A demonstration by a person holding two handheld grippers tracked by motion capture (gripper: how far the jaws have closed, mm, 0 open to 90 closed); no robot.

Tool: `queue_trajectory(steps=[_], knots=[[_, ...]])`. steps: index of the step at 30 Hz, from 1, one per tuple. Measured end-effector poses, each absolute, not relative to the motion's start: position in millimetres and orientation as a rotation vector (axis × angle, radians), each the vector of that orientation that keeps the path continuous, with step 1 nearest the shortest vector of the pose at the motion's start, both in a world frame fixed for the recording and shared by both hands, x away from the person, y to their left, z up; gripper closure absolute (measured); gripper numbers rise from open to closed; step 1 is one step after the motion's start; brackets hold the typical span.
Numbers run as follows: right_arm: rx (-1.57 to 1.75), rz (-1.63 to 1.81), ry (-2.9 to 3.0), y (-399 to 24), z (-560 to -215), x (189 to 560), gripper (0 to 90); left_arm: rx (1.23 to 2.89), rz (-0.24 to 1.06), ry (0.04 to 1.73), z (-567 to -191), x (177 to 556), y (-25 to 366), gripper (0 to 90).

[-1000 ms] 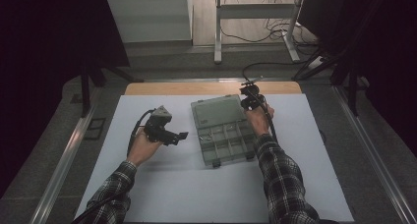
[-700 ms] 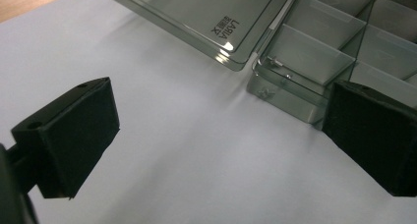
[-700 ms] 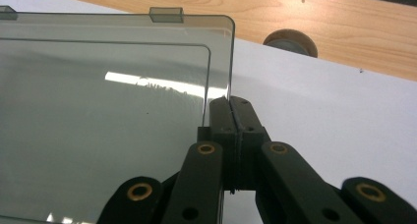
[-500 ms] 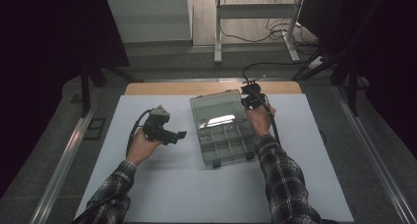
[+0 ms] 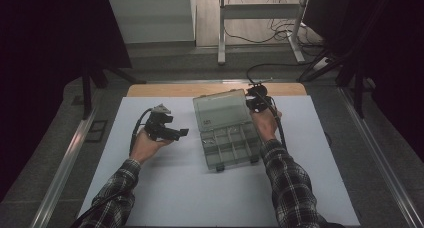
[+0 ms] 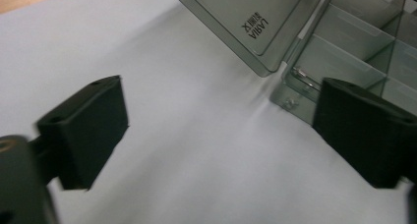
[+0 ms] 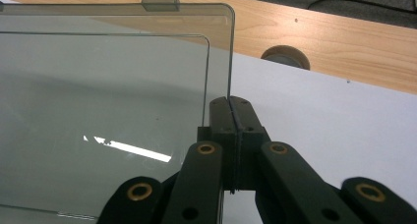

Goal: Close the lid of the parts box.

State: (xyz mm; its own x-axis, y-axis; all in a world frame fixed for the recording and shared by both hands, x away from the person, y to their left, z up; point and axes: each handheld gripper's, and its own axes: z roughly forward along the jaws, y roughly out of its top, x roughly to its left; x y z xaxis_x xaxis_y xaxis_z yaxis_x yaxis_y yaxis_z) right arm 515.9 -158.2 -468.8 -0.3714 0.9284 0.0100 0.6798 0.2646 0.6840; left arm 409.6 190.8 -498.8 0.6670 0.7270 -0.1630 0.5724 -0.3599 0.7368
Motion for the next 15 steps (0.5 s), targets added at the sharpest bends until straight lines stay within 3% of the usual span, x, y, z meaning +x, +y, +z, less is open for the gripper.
queue_trajectory(steps=[7, 15], knots=[[1.449, 0.879, 2.133, -160.2, -468.0, 512.4, 89.0, 2.046, 0.220, 1.014, -506.3, 422.0, 188.5, 45.3], [1.441, 0.898, 2.119, -159.6, -464.7, 509.4, 89.0, 2.034, 0.197, 1.043, -514.8, 437.2, 182.4, 77.1]])
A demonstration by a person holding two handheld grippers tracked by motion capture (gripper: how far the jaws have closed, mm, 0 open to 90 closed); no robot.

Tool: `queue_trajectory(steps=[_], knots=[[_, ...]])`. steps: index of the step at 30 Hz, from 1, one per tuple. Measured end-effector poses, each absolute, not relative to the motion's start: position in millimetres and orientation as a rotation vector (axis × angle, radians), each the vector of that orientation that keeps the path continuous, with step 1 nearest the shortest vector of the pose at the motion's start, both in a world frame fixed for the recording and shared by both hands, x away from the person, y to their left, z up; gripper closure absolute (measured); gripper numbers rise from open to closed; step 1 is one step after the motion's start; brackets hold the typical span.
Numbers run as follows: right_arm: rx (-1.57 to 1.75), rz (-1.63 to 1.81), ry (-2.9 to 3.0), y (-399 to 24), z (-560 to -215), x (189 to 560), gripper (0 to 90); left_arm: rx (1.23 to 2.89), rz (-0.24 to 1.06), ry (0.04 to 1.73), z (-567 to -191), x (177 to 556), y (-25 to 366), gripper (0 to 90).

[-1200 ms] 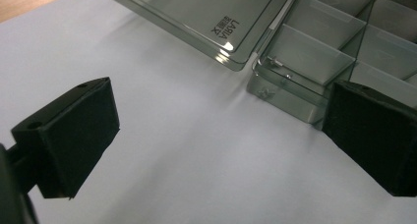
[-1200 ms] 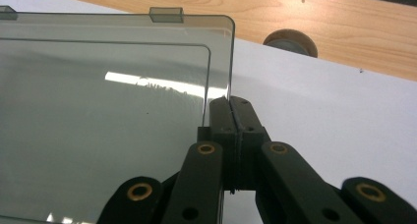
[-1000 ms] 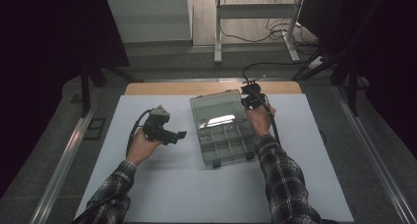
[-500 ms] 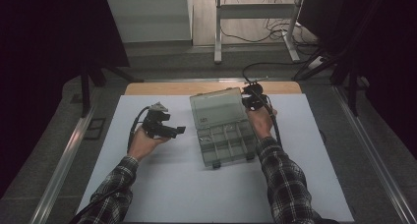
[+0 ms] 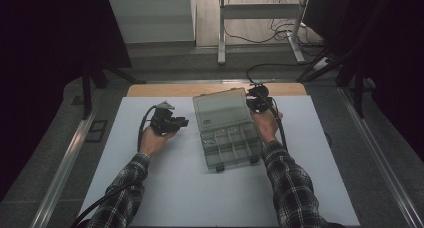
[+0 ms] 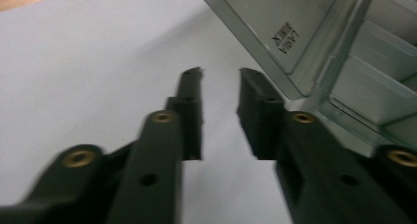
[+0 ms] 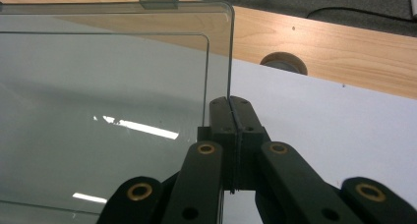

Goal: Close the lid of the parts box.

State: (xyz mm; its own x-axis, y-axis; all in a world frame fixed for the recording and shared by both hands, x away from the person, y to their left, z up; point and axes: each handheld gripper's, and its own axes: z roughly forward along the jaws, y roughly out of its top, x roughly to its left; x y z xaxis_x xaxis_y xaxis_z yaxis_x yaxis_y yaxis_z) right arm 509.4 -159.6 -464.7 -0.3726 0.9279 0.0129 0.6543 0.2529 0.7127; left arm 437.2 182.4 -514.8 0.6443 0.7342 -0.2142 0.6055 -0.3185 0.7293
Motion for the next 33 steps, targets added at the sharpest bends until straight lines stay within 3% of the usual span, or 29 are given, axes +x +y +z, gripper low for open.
queue_trajectory(steps=[5, 16, 33], knots=[[1.436, 0.909, 2.113, -159.0, -462.7, 507.5, 89.0, 2.035, 0.216, 1.057, -520.0, 444.7, 173.1, 88.9], [1.435, 0.932, 2.103, -162.4, -460.0, 503.1, 89.0, 2.012, 0.236, 1.078, -524.8, 459.0, 146.5, 89.4], [1.433, 0.947, 2.105, -164.1, -458.3, 499.1, 88.9, 1.981, 0.221, 1.084, -523.6, 466.9, 143.4, 89.3]])
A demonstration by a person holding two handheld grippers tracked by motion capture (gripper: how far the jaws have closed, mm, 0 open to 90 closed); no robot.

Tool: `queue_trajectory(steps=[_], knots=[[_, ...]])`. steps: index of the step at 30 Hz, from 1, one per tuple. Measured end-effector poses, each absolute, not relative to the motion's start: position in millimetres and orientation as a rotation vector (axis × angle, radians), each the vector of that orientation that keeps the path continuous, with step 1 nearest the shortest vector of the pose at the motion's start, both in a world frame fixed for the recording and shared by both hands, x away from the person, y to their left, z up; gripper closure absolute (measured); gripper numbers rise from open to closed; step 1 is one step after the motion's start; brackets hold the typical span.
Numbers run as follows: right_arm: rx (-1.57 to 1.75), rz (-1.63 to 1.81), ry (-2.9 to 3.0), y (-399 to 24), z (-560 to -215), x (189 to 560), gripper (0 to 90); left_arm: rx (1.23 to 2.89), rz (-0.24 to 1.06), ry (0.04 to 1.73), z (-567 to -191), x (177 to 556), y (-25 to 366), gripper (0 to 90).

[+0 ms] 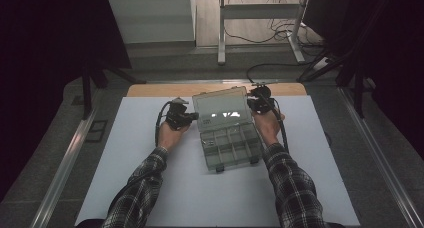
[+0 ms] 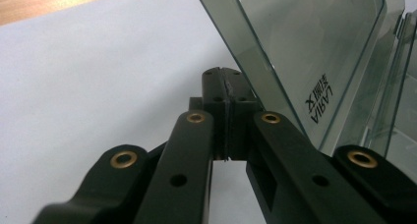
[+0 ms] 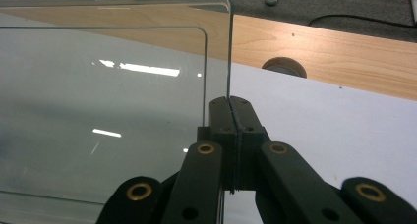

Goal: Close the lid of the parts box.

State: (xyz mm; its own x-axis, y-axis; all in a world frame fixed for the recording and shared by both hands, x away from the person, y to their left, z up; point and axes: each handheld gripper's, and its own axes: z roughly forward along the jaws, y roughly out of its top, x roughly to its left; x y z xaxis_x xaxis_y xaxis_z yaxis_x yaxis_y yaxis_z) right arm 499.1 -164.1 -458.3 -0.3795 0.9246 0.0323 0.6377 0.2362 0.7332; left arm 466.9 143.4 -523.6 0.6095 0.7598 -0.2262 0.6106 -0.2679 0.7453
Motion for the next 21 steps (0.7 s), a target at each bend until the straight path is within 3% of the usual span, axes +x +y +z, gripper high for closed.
queue_trajectory(steps=[21], knots=[[1.421, 0.992, 2.118, -170.4, -454.3, 491.3, 87.4, 1.927, 0.232, 1.063, -506.6, 470.5, 146.2, 88.7]])
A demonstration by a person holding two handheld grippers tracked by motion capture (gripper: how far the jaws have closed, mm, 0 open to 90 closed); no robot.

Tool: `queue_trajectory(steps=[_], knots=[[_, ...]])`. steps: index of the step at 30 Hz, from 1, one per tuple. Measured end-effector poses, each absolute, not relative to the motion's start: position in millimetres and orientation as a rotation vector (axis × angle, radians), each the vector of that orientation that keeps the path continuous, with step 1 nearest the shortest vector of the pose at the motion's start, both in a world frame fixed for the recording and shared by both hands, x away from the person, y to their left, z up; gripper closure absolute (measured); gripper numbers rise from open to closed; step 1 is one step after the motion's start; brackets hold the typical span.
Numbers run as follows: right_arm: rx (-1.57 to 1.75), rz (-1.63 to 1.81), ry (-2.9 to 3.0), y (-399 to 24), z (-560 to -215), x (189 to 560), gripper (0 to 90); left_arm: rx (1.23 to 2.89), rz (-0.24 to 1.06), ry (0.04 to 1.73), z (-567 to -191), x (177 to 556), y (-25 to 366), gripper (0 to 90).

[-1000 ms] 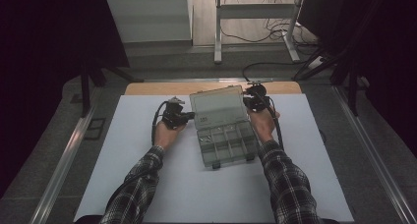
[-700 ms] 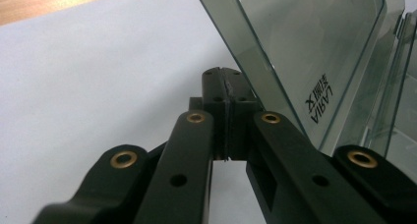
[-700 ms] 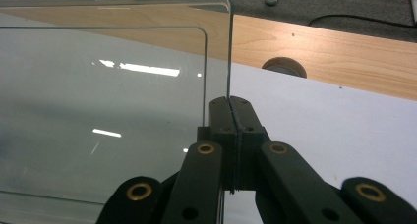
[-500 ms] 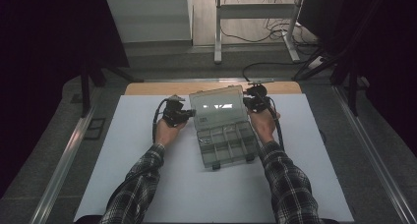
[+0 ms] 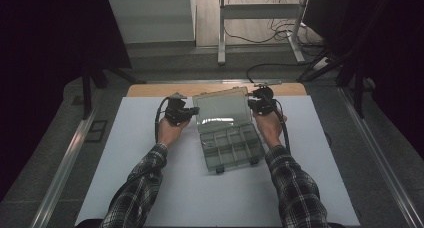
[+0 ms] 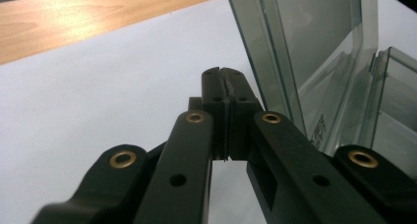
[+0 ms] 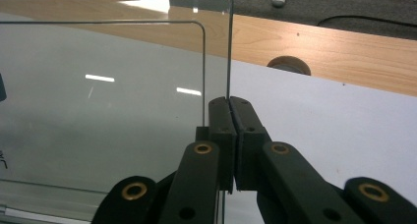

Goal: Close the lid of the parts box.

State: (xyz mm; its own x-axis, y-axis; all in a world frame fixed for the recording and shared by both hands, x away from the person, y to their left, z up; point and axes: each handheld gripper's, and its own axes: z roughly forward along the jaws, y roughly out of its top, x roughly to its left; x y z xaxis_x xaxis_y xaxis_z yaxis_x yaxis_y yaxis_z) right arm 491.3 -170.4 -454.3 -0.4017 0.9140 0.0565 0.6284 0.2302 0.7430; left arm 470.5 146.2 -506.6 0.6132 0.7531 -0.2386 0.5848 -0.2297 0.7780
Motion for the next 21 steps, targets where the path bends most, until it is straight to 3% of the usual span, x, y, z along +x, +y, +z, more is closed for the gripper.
queue_trajectory(steps=[21], knots=[[1.398, 1.029, 2.146, -175.6, -447.1, 485.8, 82.7, 1.894, 0.237, 1.019, -494.6, 467.3, 149.8, 88.3]])
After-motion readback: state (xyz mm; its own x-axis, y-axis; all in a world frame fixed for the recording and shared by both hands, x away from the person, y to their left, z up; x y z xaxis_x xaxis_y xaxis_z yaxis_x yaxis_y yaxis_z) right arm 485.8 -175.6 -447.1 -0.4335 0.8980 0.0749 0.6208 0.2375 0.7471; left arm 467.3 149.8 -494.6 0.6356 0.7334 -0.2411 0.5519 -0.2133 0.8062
